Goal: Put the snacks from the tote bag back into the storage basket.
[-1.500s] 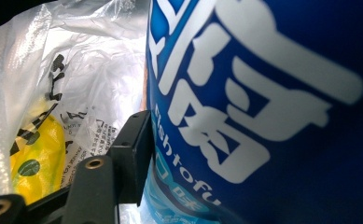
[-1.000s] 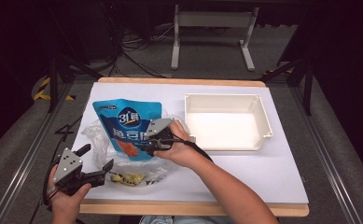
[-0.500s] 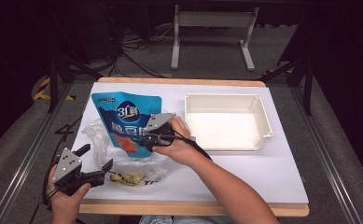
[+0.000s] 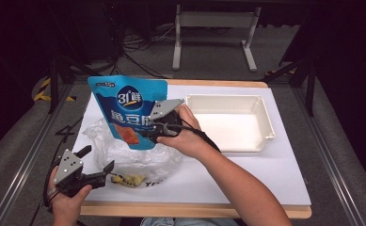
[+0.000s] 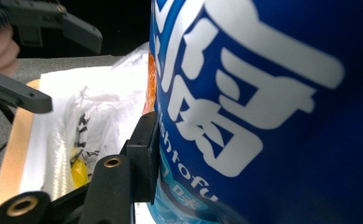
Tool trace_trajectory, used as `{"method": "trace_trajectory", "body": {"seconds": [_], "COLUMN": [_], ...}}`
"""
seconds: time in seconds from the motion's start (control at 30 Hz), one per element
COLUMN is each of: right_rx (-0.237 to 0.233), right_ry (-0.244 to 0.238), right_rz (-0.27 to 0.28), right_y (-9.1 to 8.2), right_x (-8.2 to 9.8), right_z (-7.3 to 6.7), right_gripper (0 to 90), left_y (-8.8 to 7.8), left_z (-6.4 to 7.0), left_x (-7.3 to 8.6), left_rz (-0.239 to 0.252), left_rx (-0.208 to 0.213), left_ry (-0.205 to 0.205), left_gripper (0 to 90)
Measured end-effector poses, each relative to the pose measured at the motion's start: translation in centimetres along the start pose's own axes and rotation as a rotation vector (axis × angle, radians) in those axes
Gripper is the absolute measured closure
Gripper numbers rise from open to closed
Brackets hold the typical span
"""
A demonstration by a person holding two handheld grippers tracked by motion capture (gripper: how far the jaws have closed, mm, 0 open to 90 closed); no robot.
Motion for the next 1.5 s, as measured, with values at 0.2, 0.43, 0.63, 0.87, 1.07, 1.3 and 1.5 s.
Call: {"method": "trace_trajectory", "body": {"seconds": [0.2,0.43,0.63,0.87,1.07,1.3,1.5], "right_rx": [-0.01,-0.038,-0.019,0.008,0.032,0.077,0.117], "right_ry": [0.002,0.002,-0.004,-0.005,0.003,0.025,0.057], "right_rz": [-0.007,-0.026,-0.011,-0.003,-0.008,-0.021,-0.024], "right_y": [-1.2,-2.5,-3.4,-5.2,-6.6,-8.5,-10.1], "right_x": [-1.0,-2.1,-2.7,-2.5,-2.1,-1.0,0.1], "right_z": [0.3,0.4,0.6,2.1,3.3,5.4,7.6], "right_gripper": [53.0,53.1,53.0,53.0,53.0,53.0,53.0], "left_y": [0.0,0.1,0.1,0.1,0.2,0.2,0.2], "left_z": [0.0,0.0,0.1,0.1,0.1,0.1,0.2], "left_x": [0.0,0.0,0.1,0.1,0.1,0.1,0.2], "left_rz": [0.002,0.002,0.001,0.0,-0.003,-0.004,-0.005], "left_rx": [0.0,0.003,0.003,0.003,0.002,0.0,-0.002], "left_ry": [-0.001,-0.001,0.0,0.0,-0.001,-0.001,-0.001], "left_gripper": [10.2,10.2,10.2,10.2,10.2,10.2,10.2]}}
Point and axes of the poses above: each handheld gripper's, and its own axes: y roughly forward along the jaws, x roughly out of its underside, z roughly to its right, the point moved 10 cm from there along y, roughly forward along the jaws, and after that the axes turned 10 degrees about x, right-handed, at the moved point
